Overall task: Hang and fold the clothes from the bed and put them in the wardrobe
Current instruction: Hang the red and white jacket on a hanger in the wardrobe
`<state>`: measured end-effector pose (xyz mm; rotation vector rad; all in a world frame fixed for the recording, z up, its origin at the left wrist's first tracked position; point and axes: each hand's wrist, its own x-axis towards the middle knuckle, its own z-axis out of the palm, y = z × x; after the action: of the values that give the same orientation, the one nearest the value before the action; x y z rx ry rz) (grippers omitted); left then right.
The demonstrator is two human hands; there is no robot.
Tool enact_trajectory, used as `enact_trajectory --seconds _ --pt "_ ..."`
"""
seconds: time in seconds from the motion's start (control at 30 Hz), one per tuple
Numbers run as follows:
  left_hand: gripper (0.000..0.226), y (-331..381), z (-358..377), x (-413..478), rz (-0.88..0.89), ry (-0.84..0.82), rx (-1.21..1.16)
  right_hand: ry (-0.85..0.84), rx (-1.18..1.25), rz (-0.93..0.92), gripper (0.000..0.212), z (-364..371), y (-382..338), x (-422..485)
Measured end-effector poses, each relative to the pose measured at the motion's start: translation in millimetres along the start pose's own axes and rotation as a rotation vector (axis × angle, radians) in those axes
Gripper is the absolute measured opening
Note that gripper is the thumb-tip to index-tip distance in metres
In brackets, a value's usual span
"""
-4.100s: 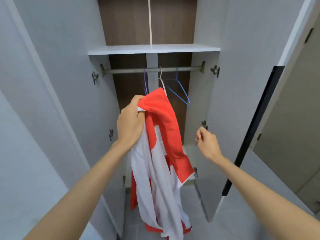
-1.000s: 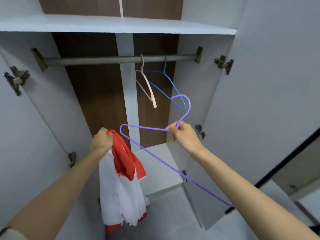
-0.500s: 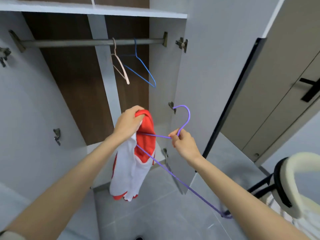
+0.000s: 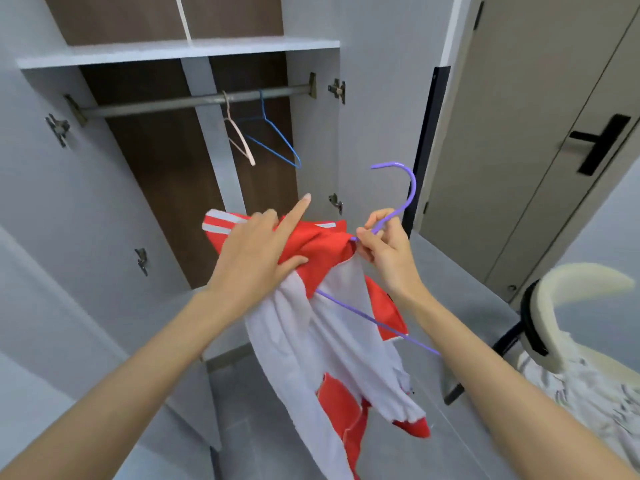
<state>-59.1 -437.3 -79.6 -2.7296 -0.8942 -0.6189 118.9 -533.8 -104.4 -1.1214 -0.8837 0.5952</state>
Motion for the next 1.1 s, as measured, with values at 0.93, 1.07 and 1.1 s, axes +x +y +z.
enact_trajectory --seconds 0.93,1.07,1.1 --pt "0.017 -102.5 -63.1 -24.1 -0.016 0.246 -0.530 -0.092 -0.593 0.071 0.034 72.6 108.0 -69.5" --pt "0.023 -135.7 -73.8 -33.4 -0.055 0.297 -0.611 -0.271 -0.584 0.054 0.050 104.9 104.8 -34.9" --pt "0.029 -140.1 -74.5 -35.2 -0.074 0.310 -0.624 -0.340 -0.591 0.063 0.050 113.6 106.0 -30.2"
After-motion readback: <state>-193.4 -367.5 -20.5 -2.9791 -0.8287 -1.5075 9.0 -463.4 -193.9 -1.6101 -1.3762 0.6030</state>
